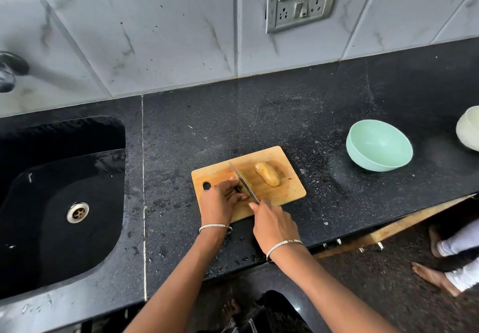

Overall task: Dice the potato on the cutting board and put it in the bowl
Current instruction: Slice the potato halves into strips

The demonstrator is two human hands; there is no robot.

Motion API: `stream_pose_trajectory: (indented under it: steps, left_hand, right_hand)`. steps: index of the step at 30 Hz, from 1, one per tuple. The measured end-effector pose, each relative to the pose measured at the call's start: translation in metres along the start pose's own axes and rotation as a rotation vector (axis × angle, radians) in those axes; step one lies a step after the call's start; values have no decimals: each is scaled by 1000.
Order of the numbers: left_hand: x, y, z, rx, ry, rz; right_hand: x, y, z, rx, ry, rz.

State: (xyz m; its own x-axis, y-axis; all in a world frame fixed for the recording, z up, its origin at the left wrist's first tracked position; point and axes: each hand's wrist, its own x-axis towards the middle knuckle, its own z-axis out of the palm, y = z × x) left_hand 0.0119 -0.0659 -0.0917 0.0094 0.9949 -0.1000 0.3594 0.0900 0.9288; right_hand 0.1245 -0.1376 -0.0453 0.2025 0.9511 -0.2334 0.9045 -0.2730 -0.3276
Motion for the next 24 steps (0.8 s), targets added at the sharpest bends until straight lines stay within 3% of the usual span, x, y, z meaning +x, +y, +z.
stream_pose_trajectory:
  steps: [9,16,24]
  left_hand:
    - [0,4,-4,264,65,99]
    - [0,8,-4,99,48,22]
    - [-4,13,-7,5,42,-12]
  right_hand:
    - [22,-12,7,16,-69,20]
    - [1,4,16,-73,-70,44]
    - [-1,9,5,23,-96,33]
